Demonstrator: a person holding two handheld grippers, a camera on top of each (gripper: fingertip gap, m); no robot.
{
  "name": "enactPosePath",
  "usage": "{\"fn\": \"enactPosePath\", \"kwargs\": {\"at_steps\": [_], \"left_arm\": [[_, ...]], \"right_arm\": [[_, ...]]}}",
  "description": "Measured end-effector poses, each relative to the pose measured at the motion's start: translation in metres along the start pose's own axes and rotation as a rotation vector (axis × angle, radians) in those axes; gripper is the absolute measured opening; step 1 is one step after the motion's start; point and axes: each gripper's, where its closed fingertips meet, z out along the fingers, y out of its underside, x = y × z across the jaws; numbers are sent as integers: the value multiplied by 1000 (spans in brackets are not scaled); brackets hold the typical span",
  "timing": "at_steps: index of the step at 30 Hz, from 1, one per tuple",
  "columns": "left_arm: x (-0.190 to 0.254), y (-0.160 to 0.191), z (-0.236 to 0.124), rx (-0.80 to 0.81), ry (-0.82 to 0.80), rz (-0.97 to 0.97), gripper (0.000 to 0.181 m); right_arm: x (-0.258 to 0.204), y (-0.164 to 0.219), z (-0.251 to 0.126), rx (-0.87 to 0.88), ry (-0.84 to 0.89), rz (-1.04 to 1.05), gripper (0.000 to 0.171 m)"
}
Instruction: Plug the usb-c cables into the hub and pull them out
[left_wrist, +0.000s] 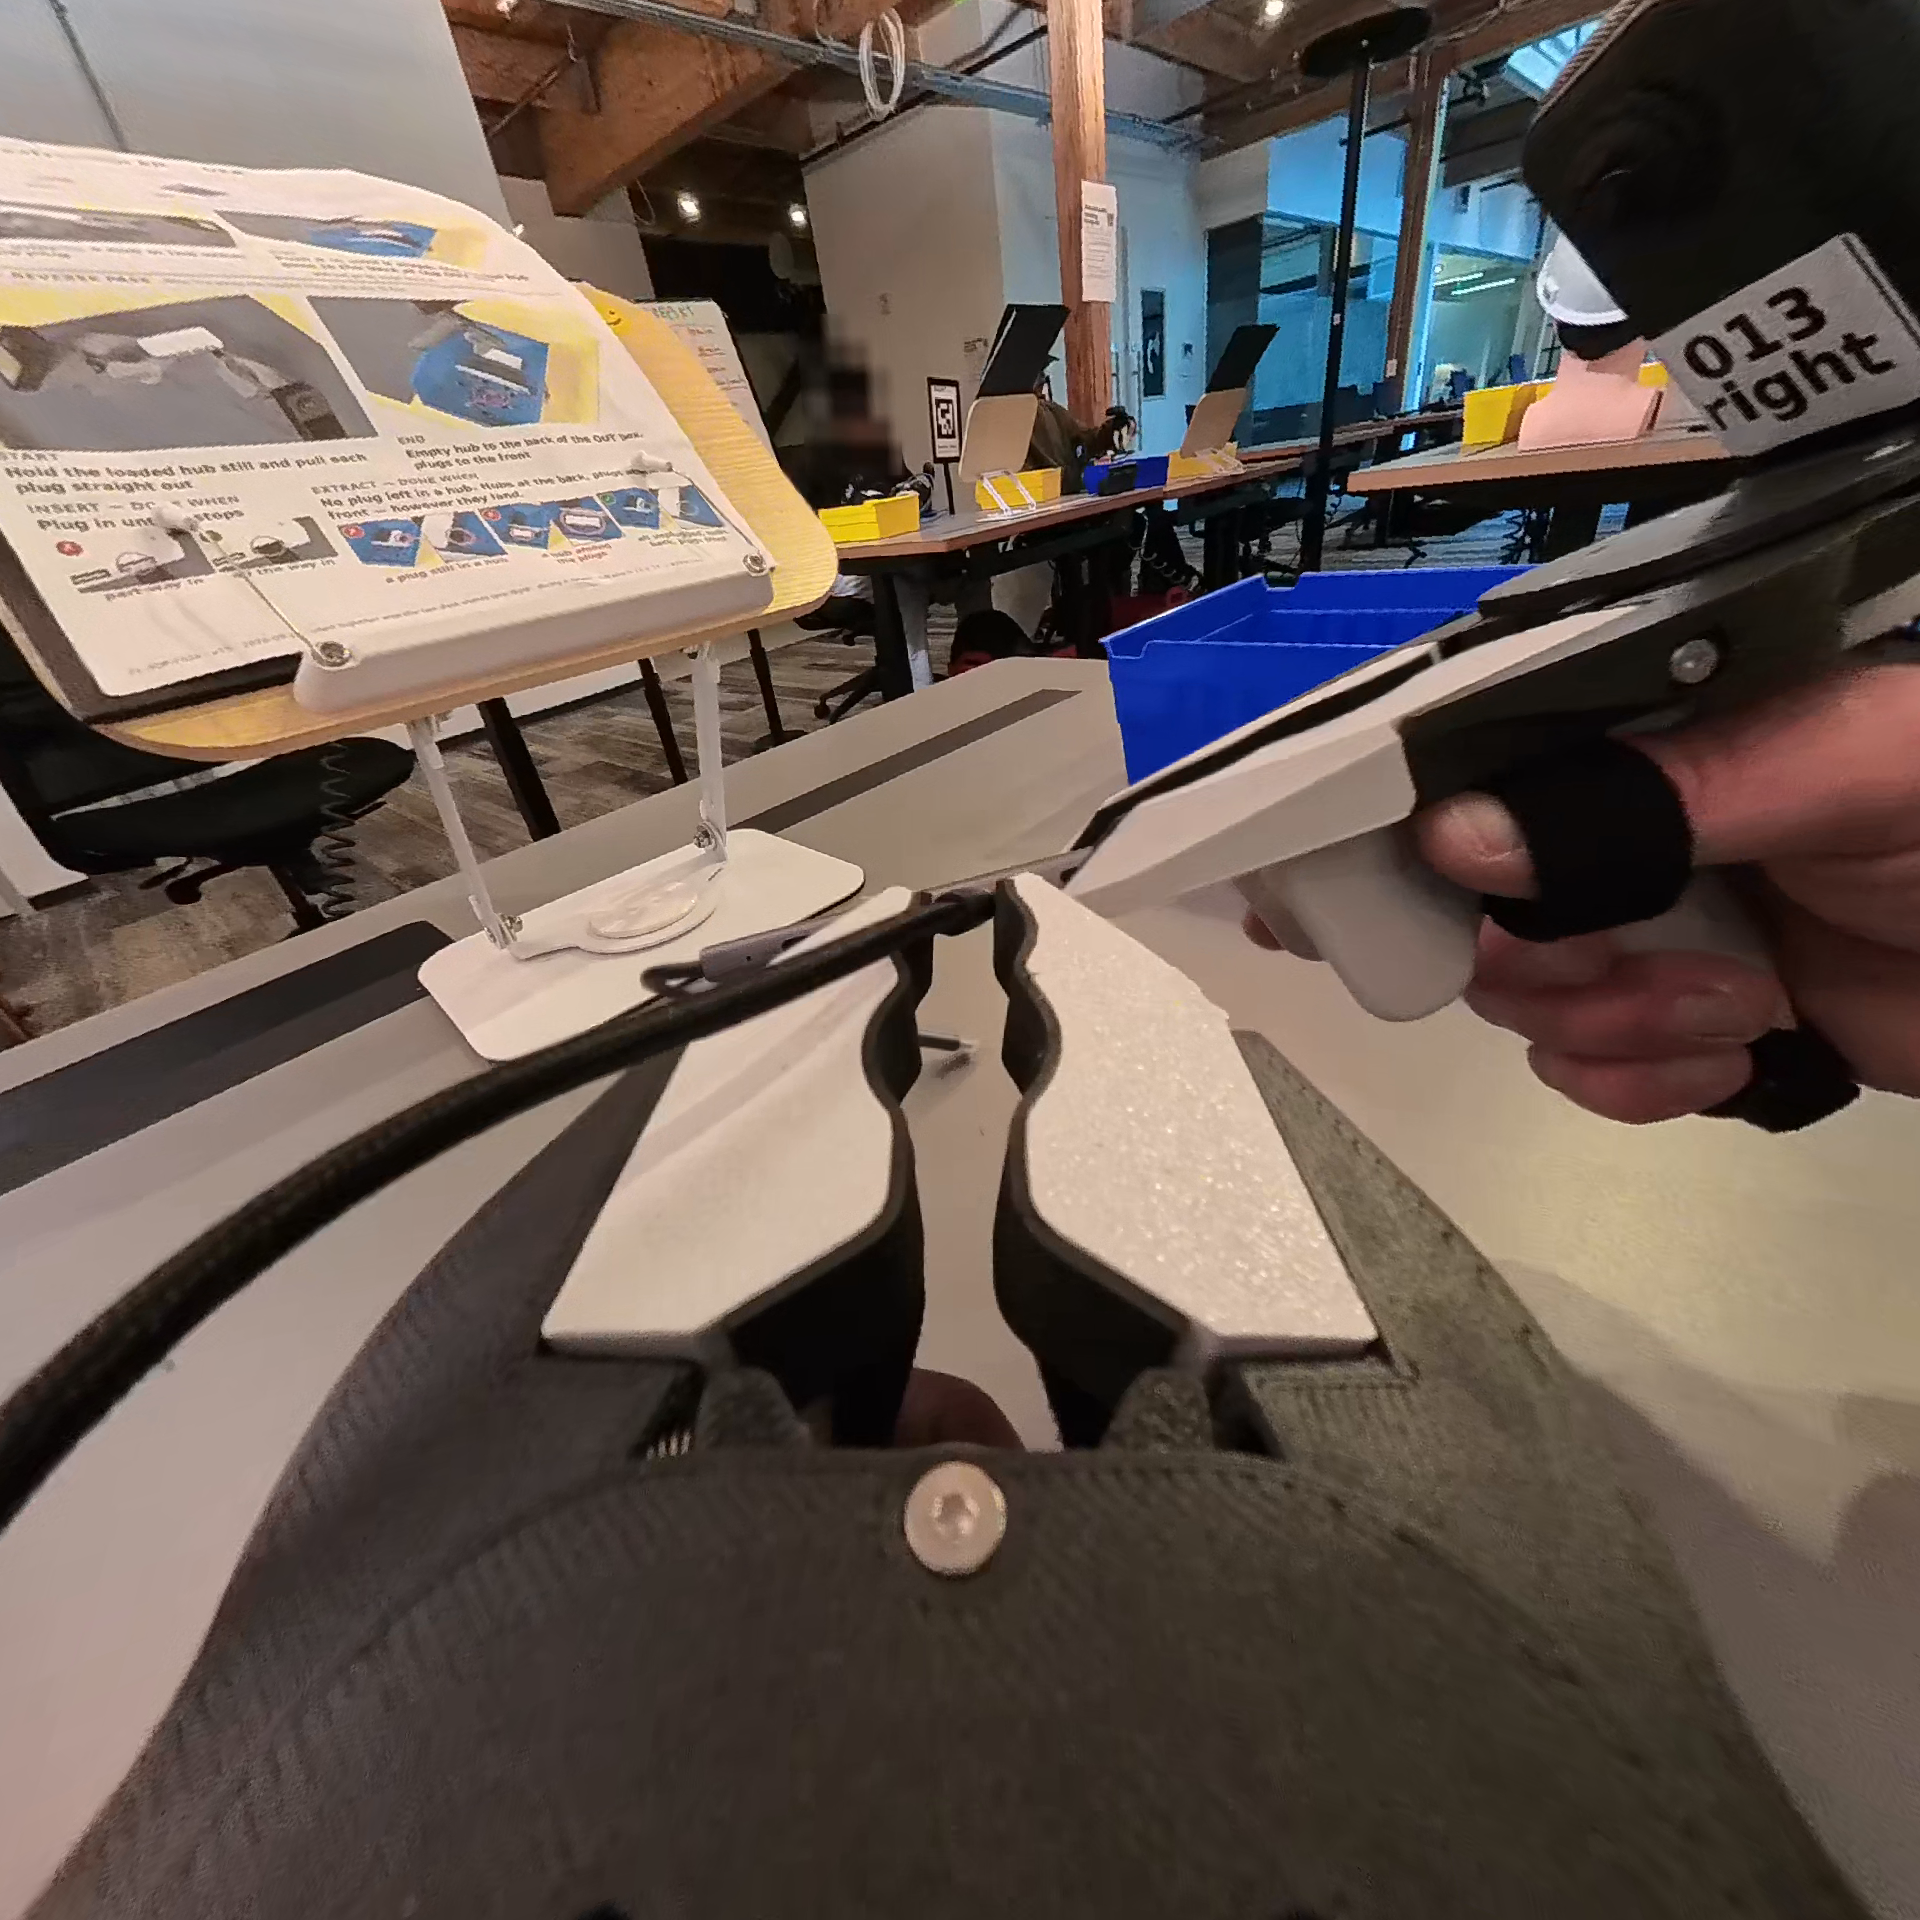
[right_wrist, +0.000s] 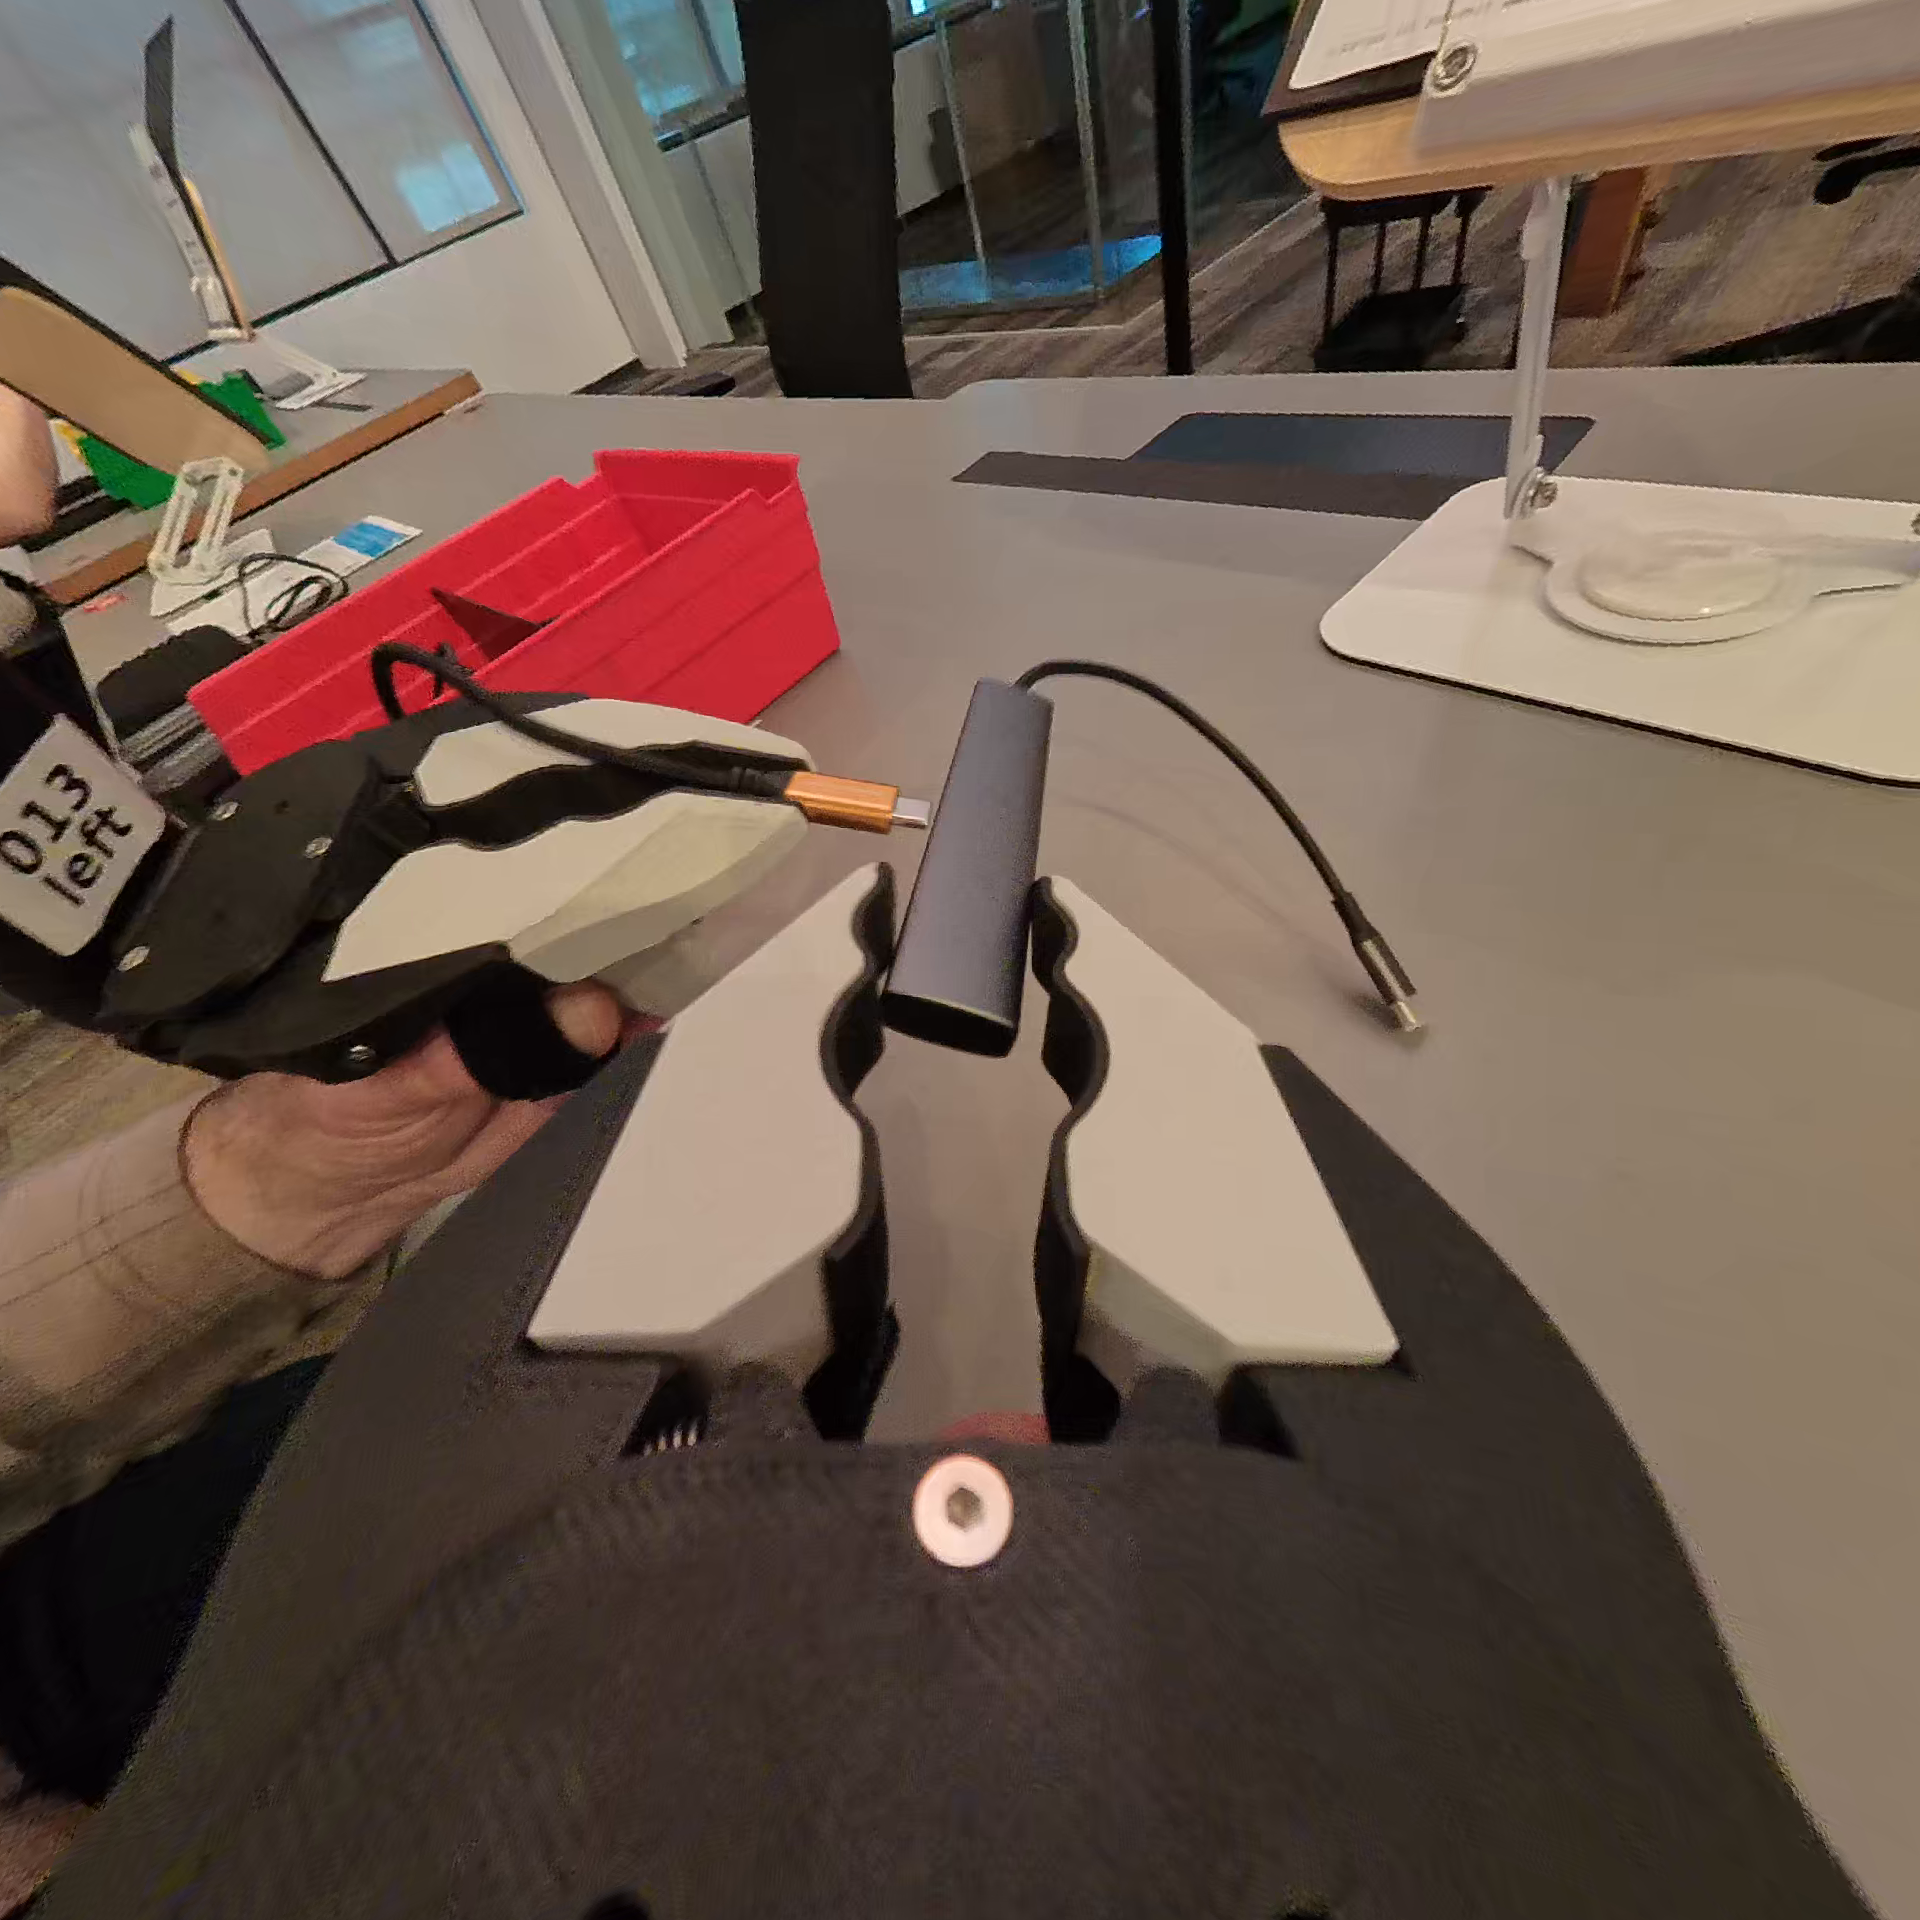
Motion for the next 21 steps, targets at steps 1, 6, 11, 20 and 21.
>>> {"fn": "enactPosePath", "kwargs": {"at_steps": [1,6,11,20,21], "left_arm": [[1,-1,0,7,0,2,11],[7,-3,1,9,6,14,11],[3,-1,-2,3,-4,3,11],[12,11,-5,-79,30,-162,11],[13,13,-3,-87,25,-196,11]], "right_arm": [[1,2,1,-8,7,1,22],[0,1,3,12,8,5,21],[7,-1,-2,17,21,-6,22],[13,-11,-7,115,22,-1,21],[13,-12,-7,129,29,-7,21]]}}
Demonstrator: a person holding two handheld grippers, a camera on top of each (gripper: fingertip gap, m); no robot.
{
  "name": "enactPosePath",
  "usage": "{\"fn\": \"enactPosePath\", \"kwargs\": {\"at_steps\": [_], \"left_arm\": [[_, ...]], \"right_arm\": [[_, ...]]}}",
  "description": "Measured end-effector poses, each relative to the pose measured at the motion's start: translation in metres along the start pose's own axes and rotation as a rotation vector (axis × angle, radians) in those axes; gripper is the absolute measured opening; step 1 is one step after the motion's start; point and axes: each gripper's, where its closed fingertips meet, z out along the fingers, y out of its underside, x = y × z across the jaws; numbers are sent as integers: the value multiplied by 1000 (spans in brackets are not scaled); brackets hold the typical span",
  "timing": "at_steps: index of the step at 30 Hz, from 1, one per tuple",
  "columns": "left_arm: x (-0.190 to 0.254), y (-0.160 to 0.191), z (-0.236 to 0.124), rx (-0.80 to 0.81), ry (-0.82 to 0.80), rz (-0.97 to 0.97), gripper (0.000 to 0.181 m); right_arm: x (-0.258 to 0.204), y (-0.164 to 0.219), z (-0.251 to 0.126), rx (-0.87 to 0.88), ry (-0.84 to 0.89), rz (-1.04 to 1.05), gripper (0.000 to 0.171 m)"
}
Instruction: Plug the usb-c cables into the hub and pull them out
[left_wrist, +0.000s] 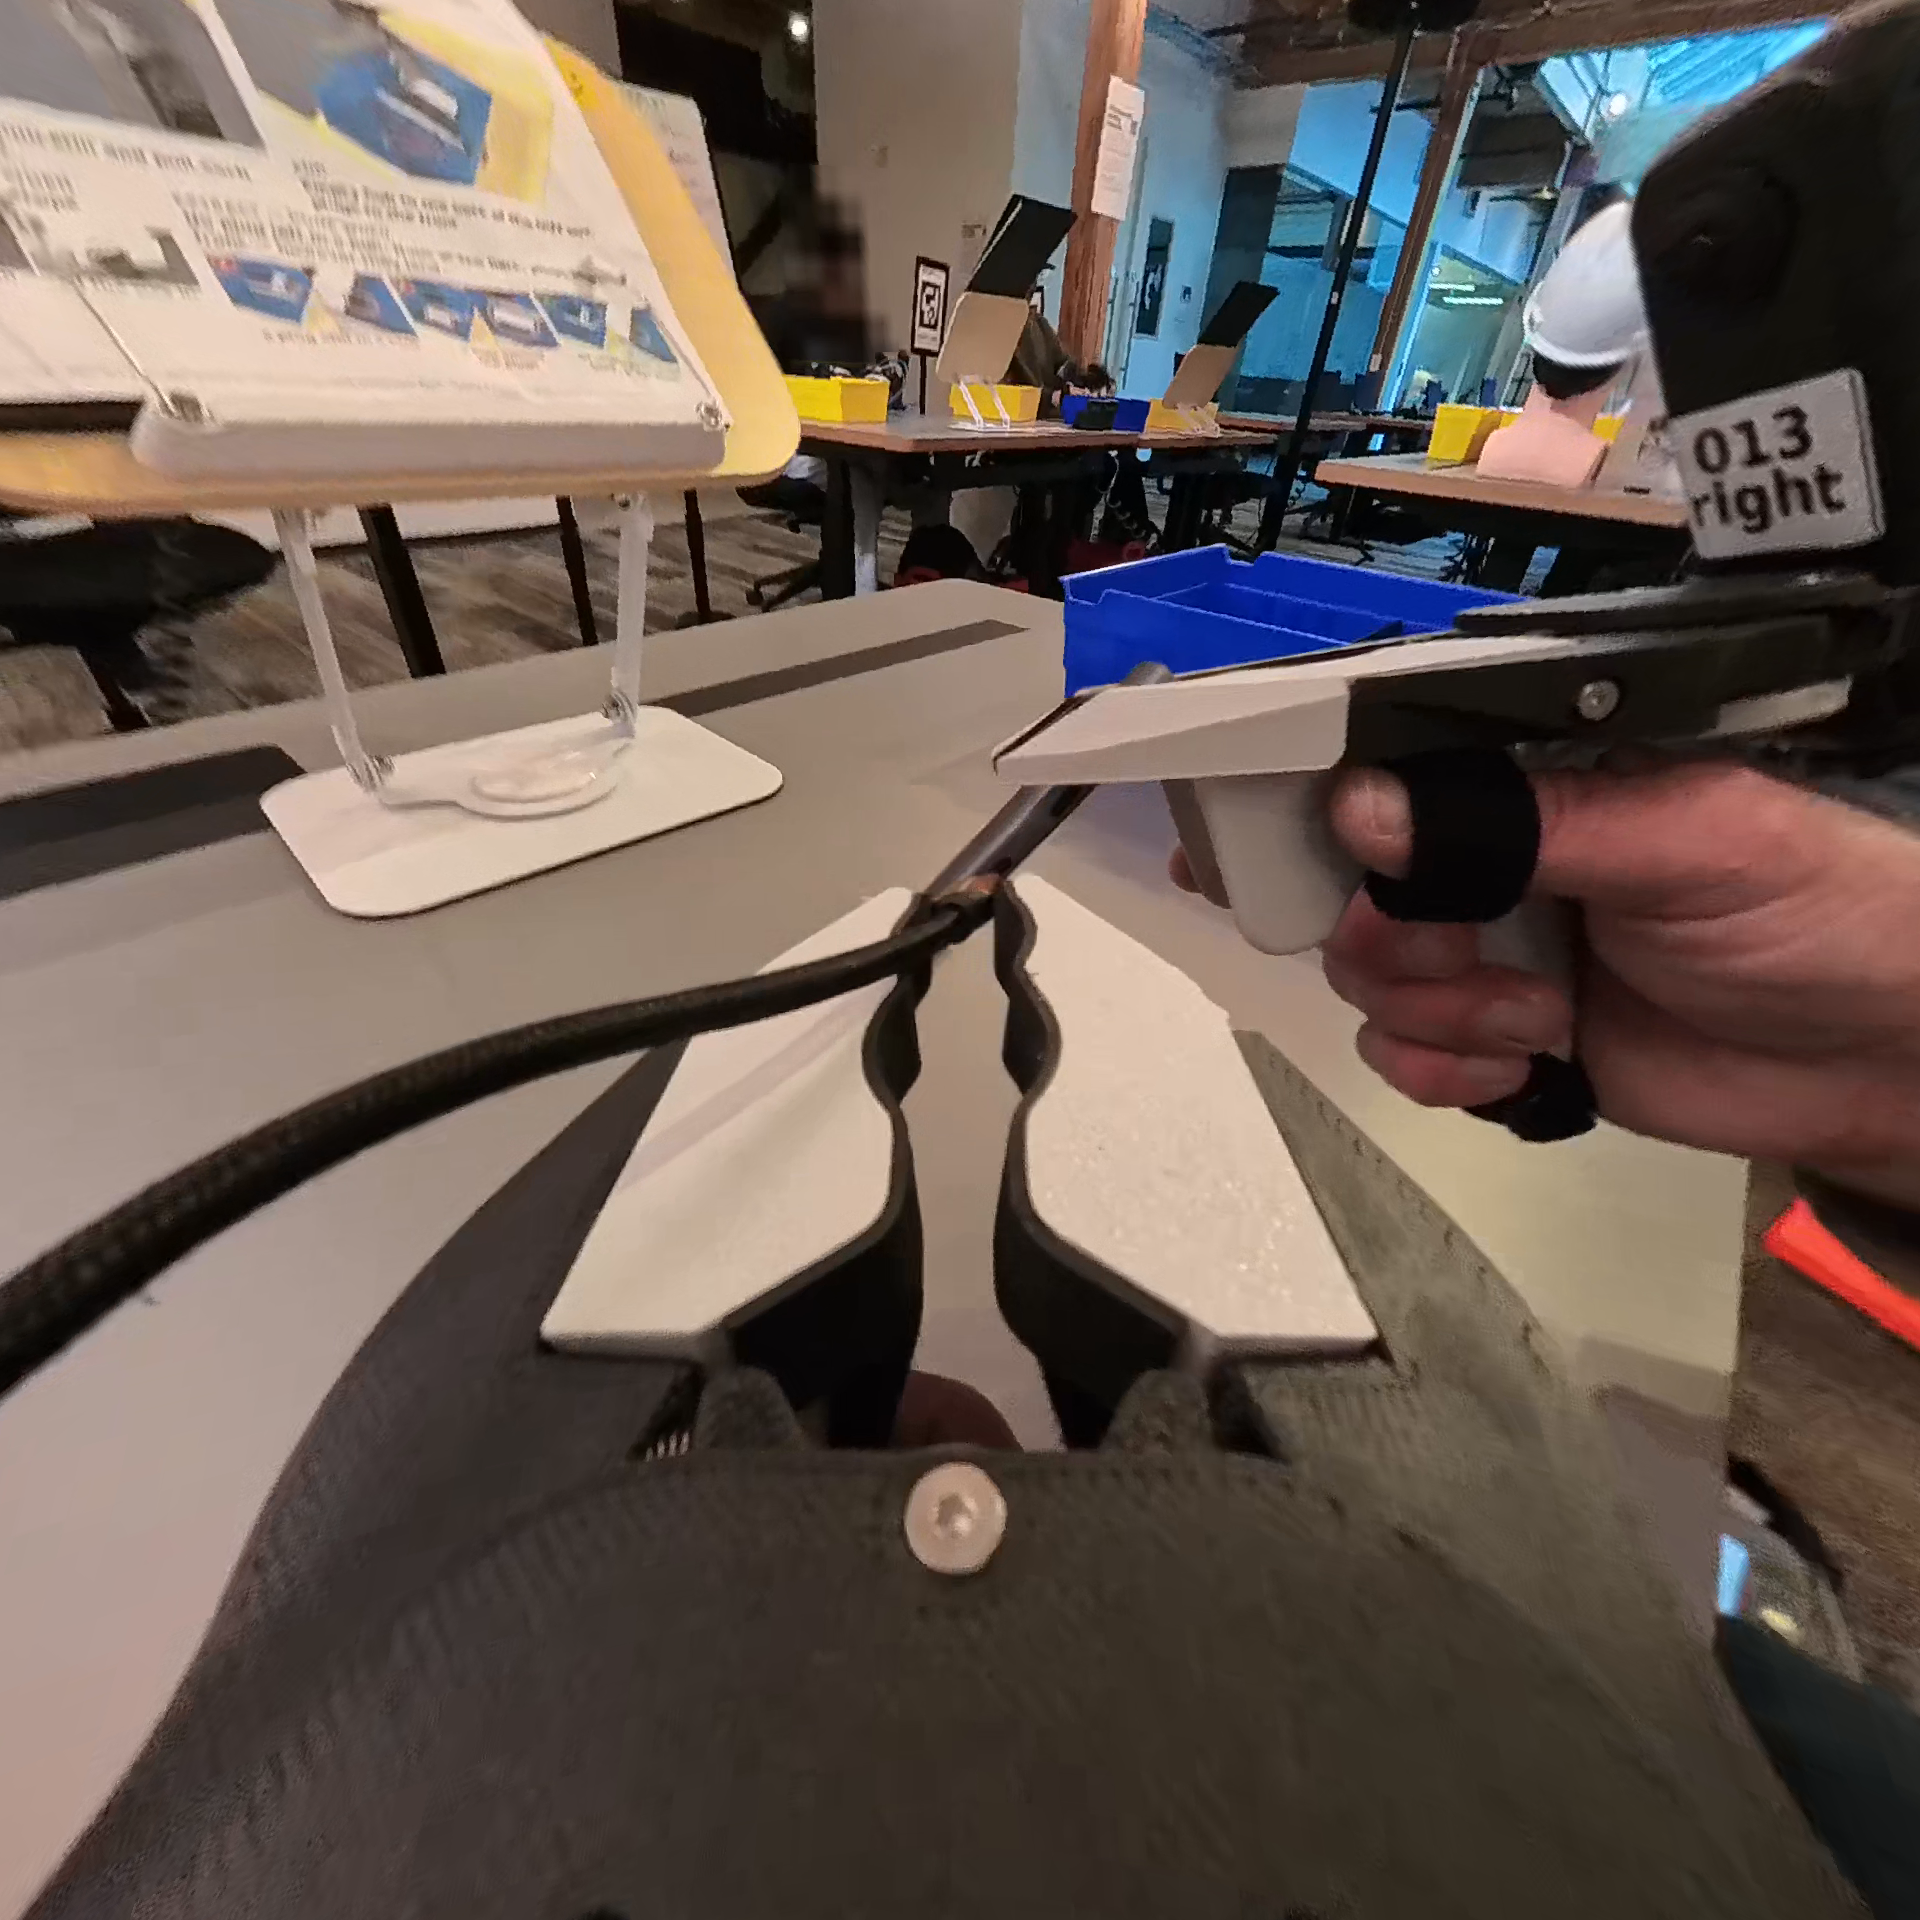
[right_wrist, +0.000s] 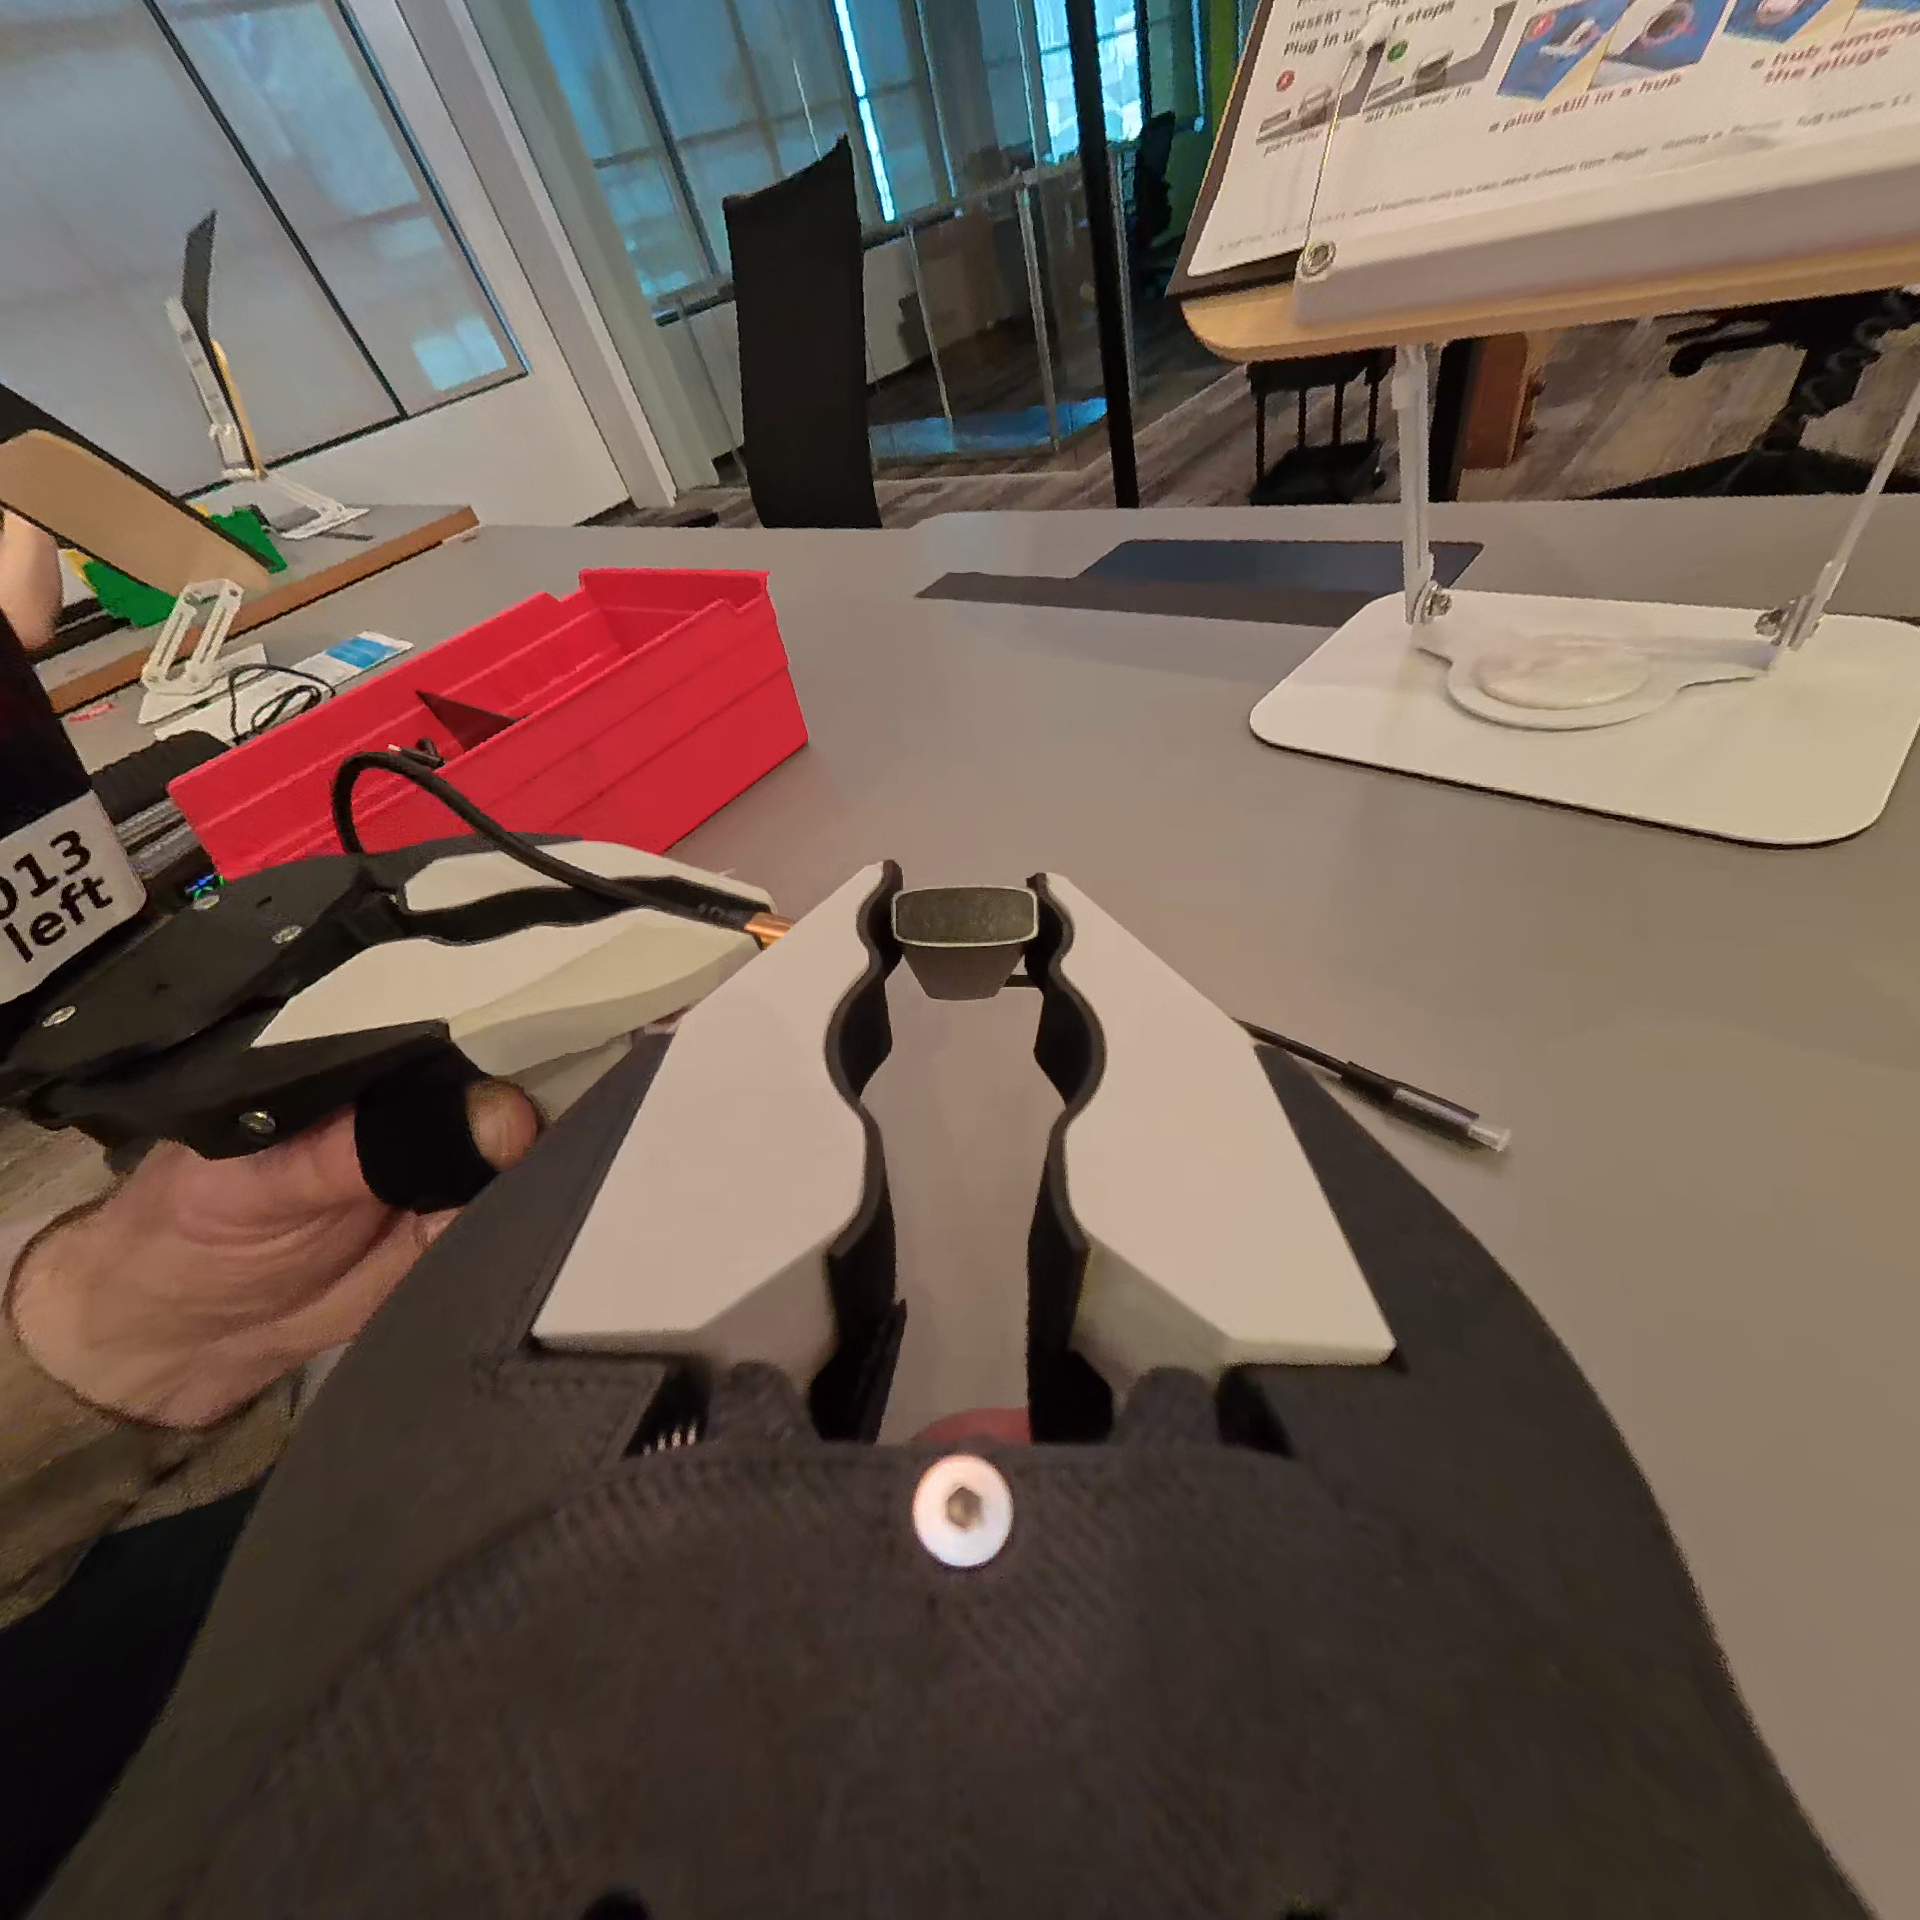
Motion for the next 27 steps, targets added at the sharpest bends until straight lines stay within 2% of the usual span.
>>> {"fn": "enactPosePath", "kwargs": {"at_steps": [7,12,16,27], "left_arm": [[4,-5,9,49,-4,-211,11],[4,-16,11,119,-41,-205,11],[2,-26,14,178,-37,-283,11],[6,-38,29,231,-90,-272,11]], "right_arm": [[-3,-13,-3,118,17,-28,21],[-2,-26,-7,193,43,-25,21],[3,-33,-11,238,77,-20,21],[14,-43,-16,296,140,18,21]]}}
